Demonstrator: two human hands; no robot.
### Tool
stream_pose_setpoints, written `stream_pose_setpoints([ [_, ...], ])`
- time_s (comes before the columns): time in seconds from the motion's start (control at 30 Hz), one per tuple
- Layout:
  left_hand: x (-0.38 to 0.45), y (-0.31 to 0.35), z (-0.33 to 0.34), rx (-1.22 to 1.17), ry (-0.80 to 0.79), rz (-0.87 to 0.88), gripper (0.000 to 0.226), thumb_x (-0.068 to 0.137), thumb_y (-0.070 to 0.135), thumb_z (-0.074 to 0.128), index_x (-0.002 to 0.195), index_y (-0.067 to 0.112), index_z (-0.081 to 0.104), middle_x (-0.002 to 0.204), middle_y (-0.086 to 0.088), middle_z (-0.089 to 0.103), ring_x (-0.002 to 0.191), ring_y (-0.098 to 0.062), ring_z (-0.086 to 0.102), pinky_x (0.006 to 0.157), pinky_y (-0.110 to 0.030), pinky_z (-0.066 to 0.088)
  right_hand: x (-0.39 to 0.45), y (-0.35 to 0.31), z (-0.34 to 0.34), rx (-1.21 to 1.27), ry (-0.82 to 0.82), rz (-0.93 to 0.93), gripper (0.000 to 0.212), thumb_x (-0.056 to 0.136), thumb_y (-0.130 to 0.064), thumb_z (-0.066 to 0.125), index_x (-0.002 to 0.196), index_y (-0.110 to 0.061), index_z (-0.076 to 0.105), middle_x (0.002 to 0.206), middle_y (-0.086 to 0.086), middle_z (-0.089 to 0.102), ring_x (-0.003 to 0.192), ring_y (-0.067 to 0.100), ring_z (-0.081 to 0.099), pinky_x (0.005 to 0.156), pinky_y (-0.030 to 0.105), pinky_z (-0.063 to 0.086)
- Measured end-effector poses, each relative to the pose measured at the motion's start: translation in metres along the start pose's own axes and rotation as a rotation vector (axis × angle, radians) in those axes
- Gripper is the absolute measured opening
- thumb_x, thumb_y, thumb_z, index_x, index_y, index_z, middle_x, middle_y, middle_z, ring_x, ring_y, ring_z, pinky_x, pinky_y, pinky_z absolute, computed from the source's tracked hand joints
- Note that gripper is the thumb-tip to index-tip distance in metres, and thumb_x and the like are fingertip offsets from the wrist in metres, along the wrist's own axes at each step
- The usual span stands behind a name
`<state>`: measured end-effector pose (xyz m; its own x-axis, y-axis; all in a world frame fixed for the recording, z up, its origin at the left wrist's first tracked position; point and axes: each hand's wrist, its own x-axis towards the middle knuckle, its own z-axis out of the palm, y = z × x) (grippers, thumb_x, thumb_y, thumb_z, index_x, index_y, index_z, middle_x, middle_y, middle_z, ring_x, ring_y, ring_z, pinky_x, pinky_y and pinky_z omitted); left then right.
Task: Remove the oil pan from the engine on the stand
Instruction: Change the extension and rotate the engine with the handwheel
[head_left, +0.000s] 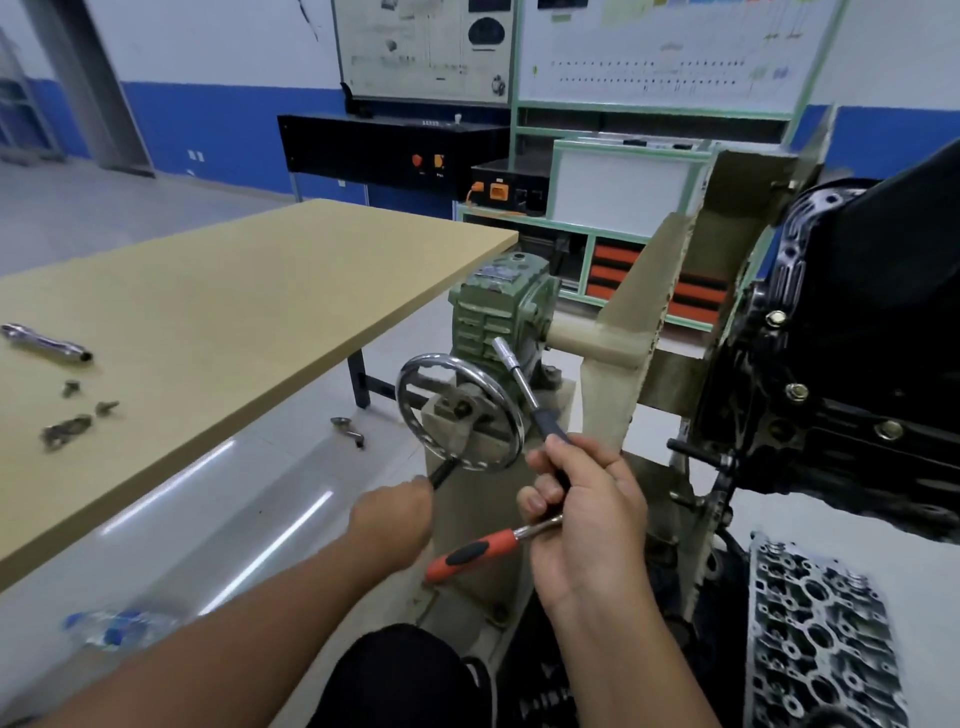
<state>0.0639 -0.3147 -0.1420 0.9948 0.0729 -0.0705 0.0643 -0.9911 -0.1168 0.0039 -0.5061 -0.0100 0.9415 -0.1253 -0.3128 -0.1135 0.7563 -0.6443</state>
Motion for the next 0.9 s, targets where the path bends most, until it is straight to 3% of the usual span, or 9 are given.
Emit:
stream_pose_setpoints([
  [0.07,0.008,-0.018,0.0,0.046,0.048,-0.045,0.017,0.099,0.021,0.047,0.114,0.016,0.053,0.084,0.003,0.06,0.079,-0.025,0.069,0.059,-0.034,0.047,-0.005,-0.001,-0.005,-0.026,-0.004,0.012,0.022,0.092,0.01,0.064,0.107,-0.006,0.059,0.068,0.016,0.062,0.043,0.011,0.042,0.039,0.024,0.035],
  [0.2,0.015,-0.046,-0.028,0.088,0.107,-0.099,0.021,0.099,0.017,0.039,0.115,0.015,0.053,0.092,-0.001,0.065,0.079,-0.027,0.068,0.066,-0.036,0.052,-0.012,-0.008,-0.021,-0.064,0.007,0.001,0.022,0.092,0.01,0.065,0.107,-0.004,0.06,0.074,0.02,0.062,0.043,0.012,0.04,0.039,0.025,0.034],
  [0.33,0.017,-0.062,-0.084,0.075,0.264,-0.08,0.016,0.105,0.022,0.036,0.102,0.013,0.048,0.074,0.002,0.049,0.059,-0.02,0.048,0.056,-0.033,0.037,-0.017,-0.014,-0.03,-0.097,0.003,-0.022,0.022,0.091,0.009,0.067,0.108,-0.003,0.06,0.075,0.022,0.061,0.044,0.013,0.039,0.039,0.025,0.034],
  [0.47,0.0,-0.019,-0.114,-0.115,0.378,-0.037,0.021,0.106,0.026,0.038,0.09,0.014,0.043,0.073,-0.004,0.051,0.062,-0.028,0.051,0.058,-0.035,0.039,-0.024,-0.007,-0.029,-0.088,-0.001,-0.045,0.023,0.09,0.011,0.067,0.107,-0.003,0.059,0.077,0.023,0.058,0.043,0.014,0.037,0.039,0.025,0.033],
  [0.57,-0.012,0.03,-0.098,-0.262,0.467,-0.039,0.03,0.108,0.04,0.034,0.088,0.018,0.04,0.069,0.002,0.043,0.063,-0.028,0.049,0.056,-0.035,0.033,-0.022,-0.004,-0.021,-0.059,0.01,-0.078,0.023,0.09,0.012,0.066,0.106,-0.003,0.059,0.078,0.023,0.055,0.042,0.015,0.036,0.039,0.025,0.033],
  [0.63,-0.013,0.057,-0.068,-0.301,0.337,0.019,0.026,0.106,0.039,0.034,0.089,0.02,0.04,0.071,0.003,0.042,0.069,-0.029,0.055,0.058,-0.035,0.035,-0.022,-0.003,-0.014,-0.041,0.021,-0.112,0.023,0.09,0.012,0.066,0.106,-0.003,0.059,0.078,0.021,0.055,0.042,0.015,0.037,0.039,0.026,0.034],
  [0.77,0.0,0.049,-0.003,-0.301,-0.035,0.007,0.023,0.101,0.041,0.046,0.093,0.022,0.057,0.083,0.003,0.064,0.078,-0.019,0.067,0.069,-0.035,0.056,-0.022,-0.002,-0.003,-0.049,-0.008,-0.119,0.025,0.089,0.013,0.067,0.107,-0.003,0.058,0.08,0.021,0.056,0.044,0.016,0.037,0.04,0.025,0.035],
  [0.9,0.012,0.0,0.01,-0.267,-0.087,-0.028,0.039,0.104,0.057,0.028,0.094,0.029,0.054,0.086,0.006,0.062,0.08,-0.016,0.064,0.069,-0.035,0.053,-0.034,-0.003,-0.005,-0.125,-0.052,-0.176,0.024,0.088,0.011,0.069,0.102,-0.008,0.062,0.071,0.016,0.059,0.041,0.017,0.038,0.042,0.027,0.037],
])
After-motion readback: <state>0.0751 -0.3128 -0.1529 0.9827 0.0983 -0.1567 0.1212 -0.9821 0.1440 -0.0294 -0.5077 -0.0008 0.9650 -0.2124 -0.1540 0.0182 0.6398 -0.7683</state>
